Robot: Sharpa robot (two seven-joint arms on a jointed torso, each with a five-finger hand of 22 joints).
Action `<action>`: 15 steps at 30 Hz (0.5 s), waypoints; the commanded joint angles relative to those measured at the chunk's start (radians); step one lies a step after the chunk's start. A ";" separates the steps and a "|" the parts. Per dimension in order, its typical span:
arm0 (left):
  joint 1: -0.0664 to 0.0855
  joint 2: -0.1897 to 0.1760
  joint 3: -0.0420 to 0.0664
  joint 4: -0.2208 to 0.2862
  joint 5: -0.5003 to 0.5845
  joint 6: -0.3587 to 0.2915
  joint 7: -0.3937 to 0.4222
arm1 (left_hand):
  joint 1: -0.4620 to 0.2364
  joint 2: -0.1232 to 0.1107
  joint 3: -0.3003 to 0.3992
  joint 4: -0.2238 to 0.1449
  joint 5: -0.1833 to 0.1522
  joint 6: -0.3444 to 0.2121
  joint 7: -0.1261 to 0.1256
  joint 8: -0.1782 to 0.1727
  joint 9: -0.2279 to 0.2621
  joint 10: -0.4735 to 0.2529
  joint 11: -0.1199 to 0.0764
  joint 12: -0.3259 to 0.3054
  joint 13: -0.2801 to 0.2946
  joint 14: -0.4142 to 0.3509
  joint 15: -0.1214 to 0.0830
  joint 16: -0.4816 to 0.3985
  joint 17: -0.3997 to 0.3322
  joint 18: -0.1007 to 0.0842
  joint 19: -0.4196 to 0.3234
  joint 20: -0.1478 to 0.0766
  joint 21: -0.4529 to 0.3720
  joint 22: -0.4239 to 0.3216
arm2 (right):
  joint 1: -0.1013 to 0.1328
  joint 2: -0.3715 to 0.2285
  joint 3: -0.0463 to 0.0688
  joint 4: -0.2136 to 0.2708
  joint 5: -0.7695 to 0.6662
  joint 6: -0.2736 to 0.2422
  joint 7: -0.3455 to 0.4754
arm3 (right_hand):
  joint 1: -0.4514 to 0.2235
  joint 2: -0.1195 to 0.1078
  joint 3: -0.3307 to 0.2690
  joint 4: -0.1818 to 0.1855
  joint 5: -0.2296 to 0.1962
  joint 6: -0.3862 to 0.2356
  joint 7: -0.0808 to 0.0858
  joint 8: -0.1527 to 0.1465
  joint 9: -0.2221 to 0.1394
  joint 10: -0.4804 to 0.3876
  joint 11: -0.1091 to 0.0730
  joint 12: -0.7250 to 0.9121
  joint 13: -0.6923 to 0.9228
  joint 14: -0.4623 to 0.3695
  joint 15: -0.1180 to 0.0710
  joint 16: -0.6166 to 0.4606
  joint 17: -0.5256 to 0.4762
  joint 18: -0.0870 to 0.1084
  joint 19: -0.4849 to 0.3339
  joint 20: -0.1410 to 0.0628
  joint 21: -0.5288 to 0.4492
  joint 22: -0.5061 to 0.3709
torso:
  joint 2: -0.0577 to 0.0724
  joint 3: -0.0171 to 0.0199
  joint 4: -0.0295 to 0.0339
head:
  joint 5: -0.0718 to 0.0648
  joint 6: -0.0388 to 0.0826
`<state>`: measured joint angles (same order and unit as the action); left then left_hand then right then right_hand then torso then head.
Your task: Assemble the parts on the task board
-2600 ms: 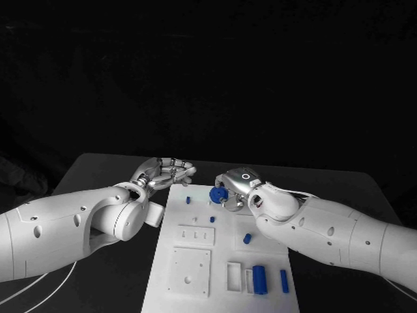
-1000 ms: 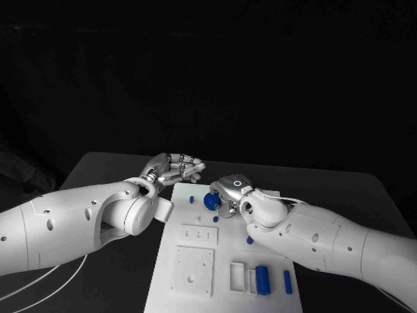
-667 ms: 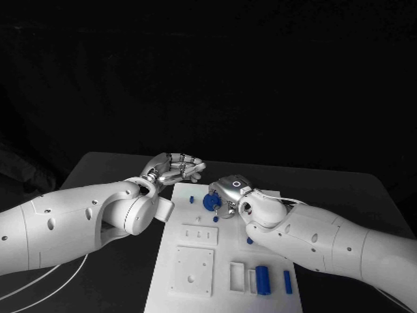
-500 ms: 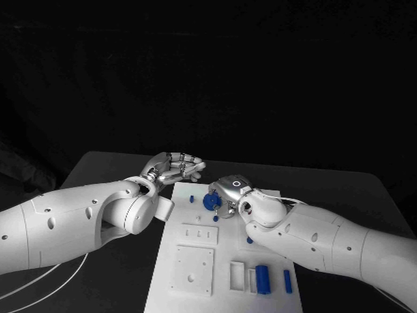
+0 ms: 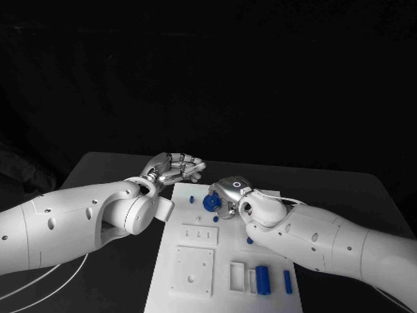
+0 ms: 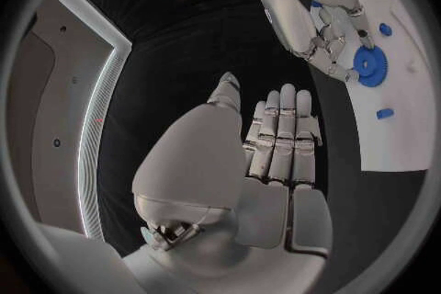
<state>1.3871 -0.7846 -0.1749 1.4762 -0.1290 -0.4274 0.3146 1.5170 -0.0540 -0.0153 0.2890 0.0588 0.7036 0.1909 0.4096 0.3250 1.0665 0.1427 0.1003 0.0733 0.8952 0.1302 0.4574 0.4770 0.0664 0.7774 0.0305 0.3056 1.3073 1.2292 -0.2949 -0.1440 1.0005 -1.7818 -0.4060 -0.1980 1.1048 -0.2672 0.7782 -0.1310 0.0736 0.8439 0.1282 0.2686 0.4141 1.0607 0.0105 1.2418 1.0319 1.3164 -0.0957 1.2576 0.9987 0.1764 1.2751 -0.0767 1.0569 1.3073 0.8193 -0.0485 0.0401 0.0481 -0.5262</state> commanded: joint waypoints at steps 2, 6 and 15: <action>0.002 0.001 0.001 0.001 -0.004 0.001 0.007 | -0.004 -0.010 0.001 0.002 -0.001 -0.004 0.011 -0.006 -0.001 -0.005 0.002 -0.004 -0.001 0.001 0.001 -0.004 0.001 0.011 -0.004 0.000 -0.006 0.009 | -0.002 -0.006 -0.001 0.000 0.023 0.052 0.003 | 0.011 0.014 0.012 -0.008 0.071 -0.010 -0.002 -0.005 0.002 -0.012 0.003 -0.004 0.002 -0.001 0.000 -0.006 0.003 0.085 -0.004 -0.006 -0.005 0.014 | 0.000 -0.0002 0.0002 | 0.001 -0.001; 0.002 0.000 0.001 0.001 -0.004 0.001 0.007 | -0.004 -0.010 0.001 0.002 -0.001 -0.004 0.011 -0.006 -0.001 -0.005 0.003 -0.004 -0.001 0.001 0.001 -0.004 0.001 0.011 -0.004 0.000 -0.006 0.009 | -0.002 -0.015 -0.001 0.000 0.042 0.065 0.004 | 0.011 0.042 0.019 -0.034 0.170 -0.012 -0.002 0.000 0.005 -0.013 0.004 -0.003 0.004 -0.002 0.000 -0.006 0.006 0.085 -0.006 -0.004 -0.003 0.016 | 0.000 0.0002 -0.0001 | 0.003 -0.001; 0.002 -0.002 0.001 0.002 -0.004 0.000 0.007 | -0.005 -0.011 0.001 0.002 -0.001 -0.005 0.013 -0.006 -0.002 -0.005 0.003 -0.005 -0.001 0.001 0.001 -0.005 0.001 0.011 -0.004 0.000 -0.006 0.009 | -0.001 -0.032 -0.001 -0.001 0.071 0.076 0.015 | -0.054 0.155 0.138 -0.083 0.383 -0.018 -0.001 0.003 0.004 -0.018 0.004 -0.003 0.006 -0.004 0.001 -0.008 0.011 0.085 -0.015 0.004 0.001 0.019 | 0.000 0.0007 -0.0012 | 0.004 -0.002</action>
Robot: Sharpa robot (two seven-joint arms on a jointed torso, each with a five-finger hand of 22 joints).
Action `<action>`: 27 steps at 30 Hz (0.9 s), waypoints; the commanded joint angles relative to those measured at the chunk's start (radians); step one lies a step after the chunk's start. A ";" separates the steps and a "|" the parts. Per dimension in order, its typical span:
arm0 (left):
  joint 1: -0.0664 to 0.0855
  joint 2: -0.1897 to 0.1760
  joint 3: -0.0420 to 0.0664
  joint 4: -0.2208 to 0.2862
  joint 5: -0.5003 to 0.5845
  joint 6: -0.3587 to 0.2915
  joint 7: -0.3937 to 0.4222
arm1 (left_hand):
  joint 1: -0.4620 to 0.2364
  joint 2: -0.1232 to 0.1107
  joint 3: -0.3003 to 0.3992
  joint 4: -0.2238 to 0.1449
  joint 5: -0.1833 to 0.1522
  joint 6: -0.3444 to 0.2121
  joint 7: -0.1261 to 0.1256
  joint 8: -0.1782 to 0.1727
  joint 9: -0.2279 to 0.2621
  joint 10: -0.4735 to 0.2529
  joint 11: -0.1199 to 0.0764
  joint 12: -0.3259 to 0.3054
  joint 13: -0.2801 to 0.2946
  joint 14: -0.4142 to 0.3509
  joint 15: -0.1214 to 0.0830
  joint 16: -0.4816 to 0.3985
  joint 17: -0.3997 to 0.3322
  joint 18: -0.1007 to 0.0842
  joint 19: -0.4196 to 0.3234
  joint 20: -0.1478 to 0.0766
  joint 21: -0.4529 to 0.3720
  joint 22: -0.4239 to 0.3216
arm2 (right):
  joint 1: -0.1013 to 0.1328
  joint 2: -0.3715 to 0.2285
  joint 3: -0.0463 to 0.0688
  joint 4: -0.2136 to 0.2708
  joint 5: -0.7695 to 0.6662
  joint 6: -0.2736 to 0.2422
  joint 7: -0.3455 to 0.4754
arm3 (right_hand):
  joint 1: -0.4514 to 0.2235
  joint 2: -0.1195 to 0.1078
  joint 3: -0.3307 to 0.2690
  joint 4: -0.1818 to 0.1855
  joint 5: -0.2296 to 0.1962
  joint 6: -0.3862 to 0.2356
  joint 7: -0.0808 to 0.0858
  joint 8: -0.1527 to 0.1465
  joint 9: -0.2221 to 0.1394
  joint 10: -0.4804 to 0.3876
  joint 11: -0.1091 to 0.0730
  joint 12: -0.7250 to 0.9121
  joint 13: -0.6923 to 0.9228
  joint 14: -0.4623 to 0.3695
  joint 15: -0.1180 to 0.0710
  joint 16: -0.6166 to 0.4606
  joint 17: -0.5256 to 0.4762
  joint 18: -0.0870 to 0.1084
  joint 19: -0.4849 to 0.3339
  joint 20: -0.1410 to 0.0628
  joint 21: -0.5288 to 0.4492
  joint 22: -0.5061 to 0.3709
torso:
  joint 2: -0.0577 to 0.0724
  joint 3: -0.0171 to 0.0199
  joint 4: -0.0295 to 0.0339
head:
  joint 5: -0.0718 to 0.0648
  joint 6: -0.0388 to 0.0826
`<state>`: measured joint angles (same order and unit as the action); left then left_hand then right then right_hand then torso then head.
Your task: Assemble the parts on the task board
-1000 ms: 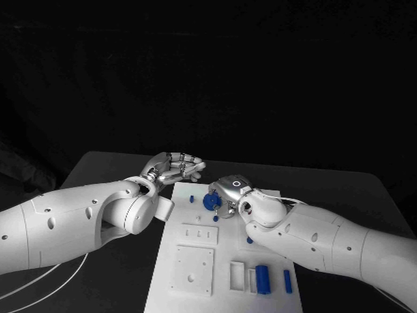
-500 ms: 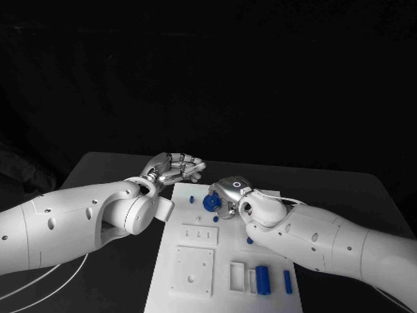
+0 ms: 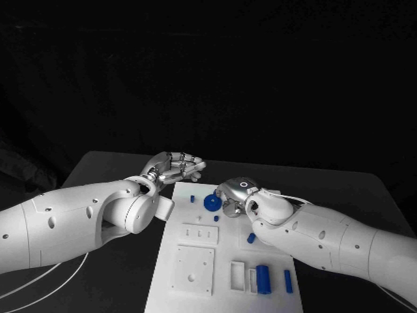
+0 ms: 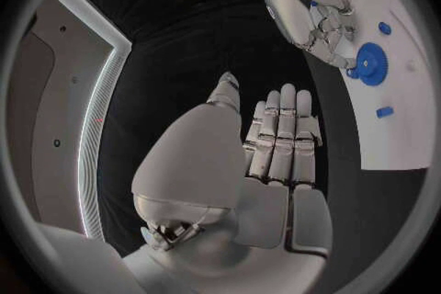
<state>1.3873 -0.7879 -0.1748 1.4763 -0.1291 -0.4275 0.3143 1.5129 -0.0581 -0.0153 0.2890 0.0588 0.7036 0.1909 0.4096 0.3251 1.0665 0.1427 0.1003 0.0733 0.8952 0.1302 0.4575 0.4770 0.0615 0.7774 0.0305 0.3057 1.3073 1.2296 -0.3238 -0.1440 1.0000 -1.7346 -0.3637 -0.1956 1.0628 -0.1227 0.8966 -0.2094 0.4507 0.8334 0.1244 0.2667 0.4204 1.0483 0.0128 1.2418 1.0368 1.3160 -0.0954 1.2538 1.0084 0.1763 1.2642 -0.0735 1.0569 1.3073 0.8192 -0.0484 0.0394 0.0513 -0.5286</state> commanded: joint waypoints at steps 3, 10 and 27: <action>0.001 0.001 0.001 0.003 -0.004 0.001 0.008 | -0.001 -0.007 0.001 0.002 -0.001 -0.005 0.014 -0.007 -0.002 -0.006 0.004 -0.005 -0.001 0.001 0.001 -0.005 0.002 0.016 -0.004 0.000 -0.006 0.009 | -0.001 -0.008 -0.001 -0.002 0.035 0.031 0.017 | -0.067 0.045 0.095 -0.019 -0.010 -0.008 0.002 0.006 -0.002 -0.005 0.001 -0.002 0.002 -0.003 0.000 -0.004 0.003 0.086 -0.002 0.002 0.006 0.018 | 0.000 0.0003 -0.0006 | 0.000 0.000; 0.001 -0.003 0.001 0.003 -0.004 0.003 0.008 | -0.002 -0.007 0.001 0.002 0.000 -0.005 0.014 -0.007 -0.002 -0.006 0.004 -0.005 -0.001 0.001 0.001 -0.006 0.002 0.016 -0.004 0.000 -0.006 0.009 | 0.005 -0.044 0.001 0.036 0.051 -0.038 0.030 | -0.094 0.053 0.121 -0.030 0.000 -0.007 0.003 0.010 -0.001 -0.002 0.002 0.000 0.003 0.000 0.000 -0.004 0.004 0.086 0.004 -0.003 0.008 0.016 | 0.000 0.0013 -0.0011 | 0.001 0.002; 0.001 -0.017 0.001 -0.028 -0.004 0.031 0.022 | -0.005 -0.004 0.002 0.002 -0.001 0.000 0.014 -0.005 -0.001 0.006 0.003 -0.001 0.002 0.002 0.001 -0.007 0.004 0.016 -0.005 0.000 -0.007 0.009 | 0.036 -0.300 0.076 0.190 0.453 -0.061 0.359 | -0.059 -0.092 -0.154 -0.027 -0.392 0.003 0.028 0.030 0.014 -0.007 0.026 0.007 0.005 0.000 0.023 -0.006 0.007 0.086 0.009 -0.022 0.000 0.011 | -0.008 0.0149 -0.0239 | -0.001 0.014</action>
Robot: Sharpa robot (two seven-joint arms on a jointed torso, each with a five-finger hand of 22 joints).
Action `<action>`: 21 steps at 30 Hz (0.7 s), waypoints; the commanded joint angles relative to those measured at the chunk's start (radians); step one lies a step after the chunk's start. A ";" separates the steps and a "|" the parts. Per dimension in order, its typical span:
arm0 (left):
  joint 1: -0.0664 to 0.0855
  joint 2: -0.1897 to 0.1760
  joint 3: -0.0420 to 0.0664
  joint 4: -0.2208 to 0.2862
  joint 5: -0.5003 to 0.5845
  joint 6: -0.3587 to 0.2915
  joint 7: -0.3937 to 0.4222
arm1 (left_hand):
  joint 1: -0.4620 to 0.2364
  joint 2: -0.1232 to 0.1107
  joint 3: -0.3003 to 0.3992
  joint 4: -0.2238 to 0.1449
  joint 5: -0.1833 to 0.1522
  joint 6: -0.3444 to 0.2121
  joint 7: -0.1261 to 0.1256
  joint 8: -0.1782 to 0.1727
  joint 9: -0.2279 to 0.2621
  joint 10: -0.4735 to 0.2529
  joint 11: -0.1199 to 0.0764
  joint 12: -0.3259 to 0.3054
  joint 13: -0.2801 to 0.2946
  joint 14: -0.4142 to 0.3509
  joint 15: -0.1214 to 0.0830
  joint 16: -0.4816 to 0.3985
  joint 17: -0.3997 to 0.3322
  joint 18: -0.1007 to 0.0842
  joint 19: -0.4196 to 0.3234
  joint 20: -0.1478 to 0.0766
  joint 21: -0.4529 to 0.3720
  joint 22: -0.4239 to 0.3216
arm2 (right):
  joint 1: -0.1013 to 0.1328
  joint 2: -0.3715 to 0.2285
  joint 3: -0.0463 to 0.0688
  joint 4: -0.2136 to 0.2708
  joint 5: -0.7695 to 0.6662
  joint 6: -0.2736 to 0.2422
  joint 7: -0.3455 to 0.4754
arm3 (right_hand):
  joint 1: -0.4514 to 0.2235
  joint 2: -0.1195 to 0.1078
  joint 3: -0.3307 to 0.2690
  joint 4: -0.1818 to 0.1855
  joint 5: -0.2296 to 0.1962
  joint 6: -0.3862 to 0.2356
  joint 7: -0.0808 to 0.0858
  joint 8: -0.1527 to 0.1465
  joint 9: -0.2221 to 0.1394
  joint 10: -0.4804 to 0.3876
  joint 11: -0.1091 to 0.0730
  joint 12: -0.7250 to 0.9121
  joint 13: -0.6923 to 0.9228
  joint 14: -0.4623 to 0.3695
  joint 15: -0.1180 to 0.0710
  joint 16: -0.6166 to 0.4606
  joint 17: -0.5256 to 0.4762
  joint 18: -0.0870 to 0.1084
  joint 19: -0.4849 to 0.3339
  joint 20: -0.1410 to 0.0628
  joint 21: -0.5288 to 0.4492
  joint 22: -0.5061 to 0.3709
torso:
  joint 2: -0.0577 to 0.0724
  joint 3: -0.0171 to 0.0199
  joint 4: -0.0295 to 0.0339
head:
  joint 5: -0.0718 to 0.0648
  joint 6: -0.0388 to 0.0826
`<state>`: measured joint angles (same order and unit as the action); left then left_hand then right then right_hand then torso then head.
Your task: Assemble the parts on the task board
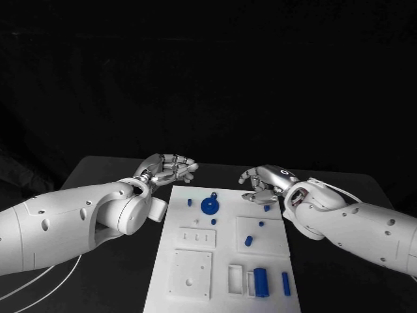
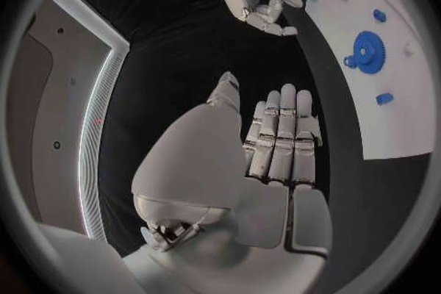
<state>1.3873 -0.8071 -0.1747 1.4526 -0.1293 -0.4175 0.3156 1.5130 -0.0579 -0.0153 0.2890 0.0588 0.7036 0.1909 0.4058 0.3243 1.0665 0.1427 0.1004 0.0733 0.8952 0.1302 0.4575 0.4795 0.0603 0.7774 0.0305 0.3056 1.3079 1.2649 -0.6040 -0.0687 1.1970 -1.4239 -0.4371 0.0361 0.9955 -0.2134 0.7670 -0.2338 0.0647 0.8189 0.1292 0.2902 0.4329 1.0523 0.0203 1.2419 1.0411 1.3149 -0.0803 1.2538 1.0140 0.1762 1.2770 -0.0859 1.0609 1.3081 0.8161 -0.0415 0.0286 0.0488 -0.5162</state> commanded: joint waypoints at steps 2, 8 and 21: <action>0.001 0.004 0.001 -0.006 -0.003 0.013 0.034 | -0.006 -0.002 0.003 0.002 -0.001 0.004 0.015 0.001 0.001 0.016 0.002 0.004 0.004 0.004 0.000 -0.007 0.003 0.017 -0.004 0.000 -0.006 0.009 | 0.001 -0.043 0.002 -0.025 0.175 0.023 0.151 | 0.017 0.002 -0.063 -0.010 -0.006 0.022 0.026 0.009 0.002 -0.014 0.020 0.007 0.001 -0.001 0.010 -0.006 0.002 0.086 -0.009 -0.007 -0.005 0.011 | -0.008 0.0111 -0.0190 | -0.001 0.001; 0.000 0.003 0.000 -0.015 0.001 0.018 0.039 | -0.002 0.001 0.005 0.002 0.000 0.015 0.011 0.006 0.003 0.040 -0.002 0.013 0.009 0.018 -0.005 -0.002 0.010 0.019 0.006 -0.005 -0.002 0.010 | -0.009 -0.071 0.002 -0.078 0.197 0.039 0.167 | 0.025 0.008 -0.144 -0.033 0.023 0.026 0.025 0.009 0.002 -0.022 0.020 0.006 -0.001 -0.005 0.009 -0.008 0.005 0.086 -0.022 -0.003 -0.008 0.015 | -0.013 0.0224 -0.0355 | -0.005 0.005; -0.008 0.010 0.000 -0.021 0.002 0.035 0.045 | -0.002 0.002 0.005 0.002 -0.001 0.016 0.011 0.006 0.003 0.042 -0.003 0.013 0.009 0.021 -0.007 -0.001 0.012 0.019 0.009 -0.006 0.000 0.011 | -0.064 -0.068 0.002 -0.194 0.201 0.063 0.184 | 0.061 0.005 -0.192 -0.054 0.037 0.023 0.026 0.004 -0.001 -0.028 0.021 0.005 -0.002 -0.010 0.010 -0.012 0.005 0.086 -0.034 -0.001 -0.011 0.016 | -0.017 0.0416 -0.0471 | -0.010 -0.001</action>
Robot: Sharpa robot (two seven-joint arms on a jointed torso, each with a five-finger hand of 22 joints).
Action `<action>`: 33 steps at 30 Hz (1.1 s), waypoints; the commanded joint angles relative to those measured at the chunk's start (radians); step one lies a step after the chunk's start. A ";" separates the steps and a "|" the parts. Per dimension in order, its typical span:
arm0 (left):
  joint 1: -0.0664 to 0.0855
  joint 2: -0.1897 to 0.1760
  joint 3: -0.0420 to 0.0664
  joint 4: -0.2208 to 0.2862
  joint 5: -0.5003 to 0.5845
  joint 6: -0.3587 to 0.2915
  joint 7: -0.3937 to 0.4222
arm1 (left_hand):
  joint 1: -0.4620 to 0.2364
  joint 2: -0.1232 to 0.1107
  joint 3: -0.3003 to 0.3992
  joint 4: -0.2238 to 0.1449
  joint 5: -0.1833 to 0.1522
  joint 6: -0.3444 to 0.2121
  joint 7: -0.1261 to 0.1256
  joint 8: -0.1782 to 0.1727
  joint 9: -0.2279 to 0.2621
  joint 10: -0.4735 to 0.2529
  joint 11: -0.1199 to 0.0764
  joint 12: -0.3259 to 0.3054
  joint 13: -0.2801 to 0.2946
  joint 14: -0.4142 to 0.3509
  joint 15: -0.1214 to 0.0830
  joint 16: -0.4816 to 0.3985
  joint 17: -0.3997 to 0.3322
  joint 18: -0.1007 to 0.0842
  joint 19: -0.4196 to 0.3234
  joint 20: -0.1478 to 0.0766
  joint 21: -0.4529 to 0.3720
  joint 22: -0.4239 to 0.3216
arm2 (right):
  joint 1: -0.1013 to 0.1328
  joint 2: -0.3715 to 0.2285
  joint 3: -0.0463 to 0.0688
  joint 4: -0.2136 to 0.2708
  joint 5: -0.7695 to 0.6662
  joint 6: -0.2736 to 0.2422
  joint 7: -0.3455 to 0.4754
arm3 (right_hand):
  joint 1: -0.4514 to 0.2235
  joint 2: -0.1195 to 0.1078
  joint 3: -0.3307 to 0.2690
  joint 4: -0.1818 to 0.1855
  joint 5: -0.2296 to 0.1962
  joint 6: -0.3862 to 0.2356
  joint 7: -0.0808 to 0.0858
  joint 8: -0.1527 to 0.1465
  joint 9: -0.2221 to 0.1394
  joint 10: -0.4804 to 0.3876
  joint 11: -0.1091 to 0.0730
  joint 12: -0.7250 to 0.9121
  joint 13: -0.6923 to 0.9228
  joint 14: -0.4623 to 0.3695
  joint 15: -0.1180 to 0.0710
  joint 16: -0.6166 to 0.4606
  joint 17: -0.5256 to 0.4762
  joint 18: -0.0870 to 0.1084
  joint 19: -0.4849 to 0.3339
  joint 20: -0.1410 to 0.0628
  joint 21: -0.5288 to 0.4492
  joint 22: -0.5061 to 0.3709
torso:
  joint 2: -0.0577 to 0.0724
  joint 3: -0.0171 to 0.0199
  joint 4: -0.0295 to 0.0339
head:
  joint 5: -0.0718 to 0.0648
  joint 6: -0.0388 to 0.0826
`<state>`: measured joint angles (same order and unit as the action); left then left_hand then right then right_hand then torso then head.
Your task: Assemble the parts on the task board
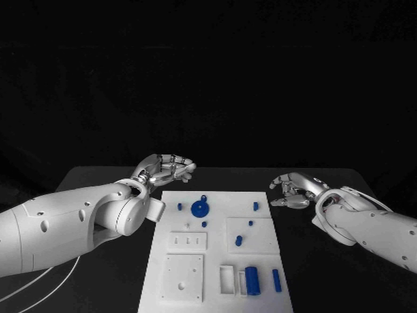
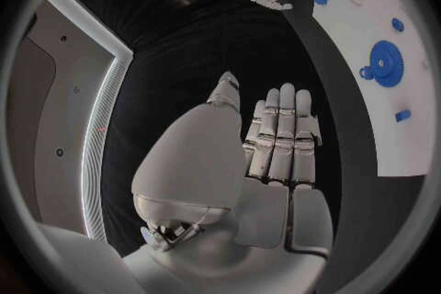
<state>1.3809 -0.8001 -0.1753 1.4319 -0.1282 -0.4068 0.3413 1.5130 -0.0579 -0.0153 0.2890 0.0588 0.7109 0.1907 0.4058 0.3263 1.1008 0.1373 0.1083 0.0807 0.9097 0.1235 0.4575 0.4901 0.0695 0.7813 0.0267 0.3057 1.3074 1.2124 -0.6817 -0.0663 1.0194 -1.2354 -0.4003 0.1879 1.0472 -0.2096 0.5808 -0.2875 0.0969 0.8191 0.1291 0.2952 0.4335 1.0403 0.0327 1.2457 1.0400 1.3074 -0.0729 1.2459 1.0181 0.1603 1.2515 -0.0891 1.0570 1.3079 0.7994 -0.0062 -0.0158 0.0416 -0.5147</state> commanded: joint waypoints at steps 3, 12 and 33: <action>-0.005 0.004 0.001 -0.002 0.001 0.025 0.020 | -0.003 0.002 0.005 0.002 -0.001 0.008 0.011 0.006 0.001 0.008 0.003 0.005 0.001 0.008 -0.001 0.000 0.002 0.010 0.005 -0.002 0.000 0.011 | -0.028 0.027 0.000 -0.044 0.013 0.024 0.037 | 0.039 0.008 -0.008 -0.002 -0.007 0.024 0.025 -0.001 -0.002 -0.018 0.007 0.002 -0.002 -0.003 0.002 -0.005 0.001 0.101 -0.011 0.003 -0.008 0.016 | 0.000 0.0079 -0.0013 | -0.002 -0.004; -0.012 0.010 0.001 -0.005 0.001 0.028 0.019 | -0.005 0.003 0.004 0.002 -0.001 0.008 0.012 0.005 0.001 0.019 0.005 0.010 0.003 0.010 -0.002 0.000 0.004 0.009 0.007 -0.004 0.000 0.011 | -0.049 0.071 0.000 -0.092 0.031 0.011 0.041 | 0.063 0.022 -0.010 0.002 -0.018 0.031 0.025 0.000 -0.003 -0.017 0.007 0.003 -0.002 -0.003 0.002 -0.005 0.002 0.101 -0.013 0.007 -0.008 0.016 | 0.000 0.0076 0.0034 | -0.004 -0.008; -0.013 0.005 0.001 0.010 0.001 0.029 0.010 | -0.006 0.002 0.003 0.002 -0.001 0.008 0.012 0.004 0.001 0.017 0.006 0.008 0.002 0.009 -0.002 -0.002 0.004 0.008 0.006 -0.004 -0.001 0.010 | -0.070 0.132 0.001 -0.138 0.025 0.046 0.022 | 0.050 0.056 0.020 0.030 -0.043 0.078 0.011 0.015 -0.003 -0.013 -0.006 0.003 -0.006 -0.001 -0.010 -0.005 0.005 0.101 -0.010 0.012 -0.006 0.016 | 0.002 0.0028 0.0045 | -0.004 -0.019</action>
<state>1.3676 -0.7959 -0.1756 1.4377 -0.1277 -0.3929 0.3434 1.5131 -0.0579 -0.0153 0.2890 0.0588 0.7109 0.1907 0.4058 0.3260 1.1131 0.1428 0.1153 0.0827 0.9132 0.1198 0.4575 0.4933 0.0620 0.7812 0.0268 0.3057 1.3079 1.1435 -0.5516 -0.0661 0.8828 -1.2051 -0.3750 0.2107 1.0966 -0.1643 0.5952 -0.2588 0.0581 0.8337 0.1145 0.3069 0.4314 1.0336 0.0263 1.2455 1.0354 1.3035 -0.0764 1.2460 1.0222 0.1604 1.2450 -0.0820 1.0531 1.3076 0.8003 -0.0029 -0.0121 0.0373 -0.5314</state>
